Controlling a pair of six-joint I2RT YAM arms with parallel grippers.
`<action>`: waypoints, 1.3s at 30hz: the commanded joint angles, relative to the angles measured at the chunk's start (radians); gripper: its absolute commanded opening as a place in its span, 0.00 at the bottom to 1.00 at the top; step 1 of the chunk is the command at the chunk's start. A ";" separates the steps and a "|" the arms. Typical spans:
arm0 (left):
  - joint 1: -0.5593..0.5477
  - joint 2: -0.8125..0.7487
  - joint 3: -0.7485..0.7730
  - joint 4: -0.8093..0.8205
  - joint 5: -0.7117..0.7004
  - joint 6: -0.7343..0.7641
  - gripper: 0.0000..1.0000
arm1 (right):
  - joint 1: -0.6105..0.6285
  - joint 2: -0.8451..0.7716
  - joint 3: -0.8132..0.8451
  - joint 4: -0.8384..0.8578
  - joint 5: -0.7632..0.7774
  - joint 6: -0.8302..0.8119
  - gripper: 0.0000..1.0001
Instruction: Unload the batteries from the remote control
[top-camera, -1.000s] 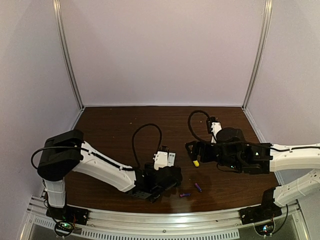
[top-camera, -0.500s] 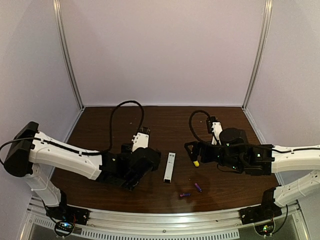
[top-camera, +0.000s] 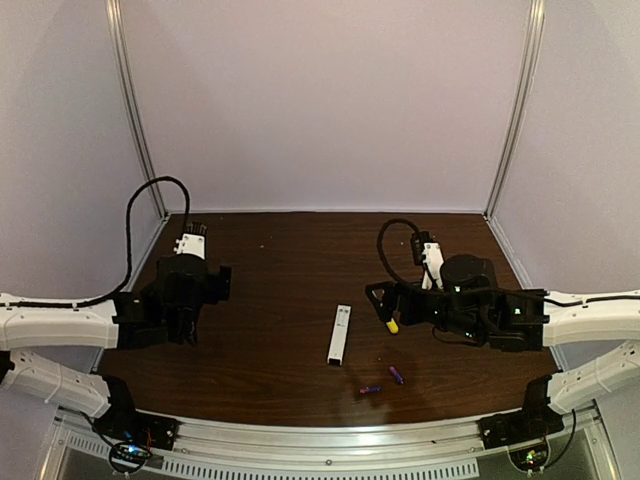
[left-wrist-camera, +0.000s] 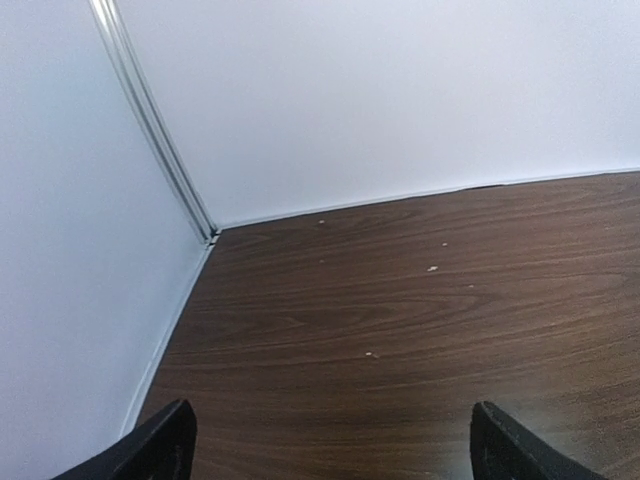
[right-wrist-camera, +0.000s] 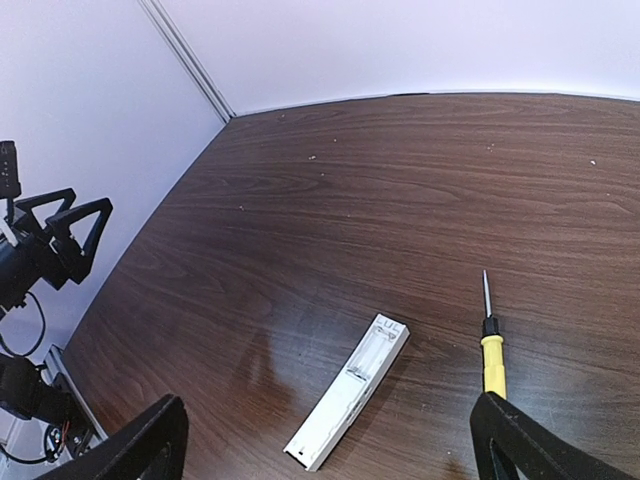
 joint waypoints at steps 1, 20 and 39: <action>0.106 -0.087 -0.135 0.245 0.038 0.215 0.97 | 0.006 0.002 -0.020 0.021 -0.017 -0.015 1.00; 0.654 0.137 -0.344 0.958 0.323 0.476 0.95 | 0.008 0.004 -0.022 0.042 -0.065 -0.022 1.00; 0.871 0.378 -0.313 1.064 0.765 0.355 0.97 | 0.009 -0.008 -0.032 0.059 -0.095 -0.024 1.00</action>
